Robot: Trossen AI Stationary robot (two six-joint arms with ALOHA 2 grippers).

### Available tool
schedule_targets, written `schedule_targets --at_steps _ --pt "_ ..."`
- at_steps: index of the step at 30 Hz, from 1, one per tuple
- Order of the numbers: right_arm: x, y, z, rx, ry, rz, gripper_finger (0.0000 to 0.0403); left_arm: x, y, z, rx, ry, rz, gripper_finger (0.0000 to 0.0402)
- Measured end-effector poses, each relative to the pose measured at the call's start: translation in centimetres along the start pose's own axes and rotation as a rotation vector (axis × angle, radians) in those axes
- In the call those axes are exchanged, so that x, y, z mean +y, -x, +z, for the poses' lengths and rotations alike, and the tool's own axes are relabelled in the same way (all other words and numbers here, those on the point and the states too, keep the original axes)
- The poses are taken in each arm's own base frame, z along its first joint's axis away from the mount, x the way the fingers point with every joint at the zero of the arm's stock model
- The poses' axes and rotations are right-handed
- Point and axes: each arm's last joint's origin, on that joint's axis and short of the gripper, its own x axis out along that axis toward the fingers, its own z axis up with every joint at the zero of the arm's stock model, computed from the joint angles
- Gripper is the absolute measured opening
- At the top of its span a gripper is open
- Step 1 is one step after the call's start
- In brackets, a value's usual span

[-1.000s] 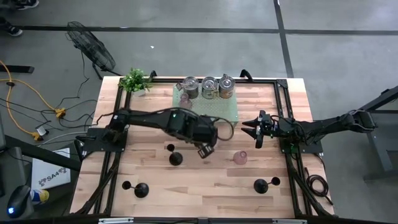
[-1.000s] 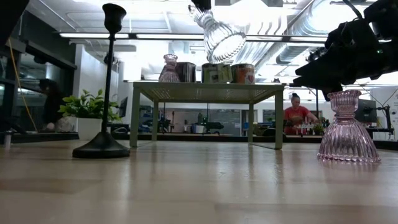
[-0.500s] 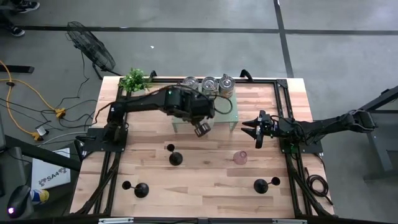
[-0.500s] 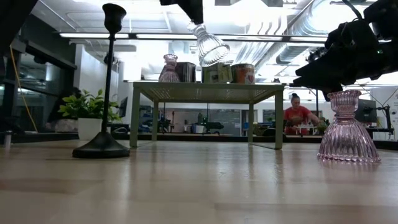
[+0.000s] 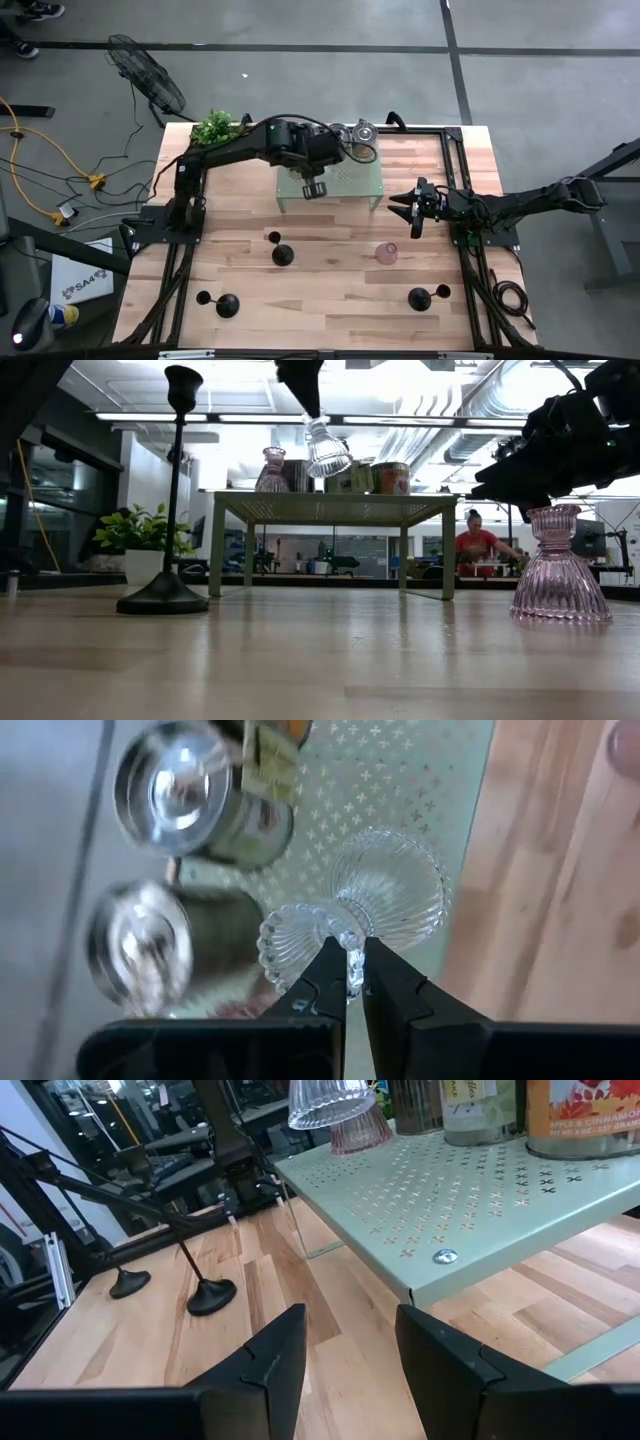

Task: Pick & Place candle stick holders
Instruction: Put the transparent candle holder on the shelf aligned with the pink candle holder

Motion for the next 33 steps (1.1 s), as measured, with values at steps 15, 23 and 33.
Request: schedule_targets --at_steps 15,23,33 --pt "0.0 0.0 0.0 0.001 0.0 0.0 0.0148 0.0 -0.1 0.2 -0.01 -0.487 0.04 0.0007" --pt "0.0 0.0 0.0 0.001 0.001 -0.001 0.0148 -0.3 -1.5 0.6 0.011 -0.637 0.015 0.0007" --pt "-0.1 0.0 -0.2 0.02 0.006 -0.008 0.0148 1.2 -3.7 1.0 0.06 -0.614 0.052 0.0007"
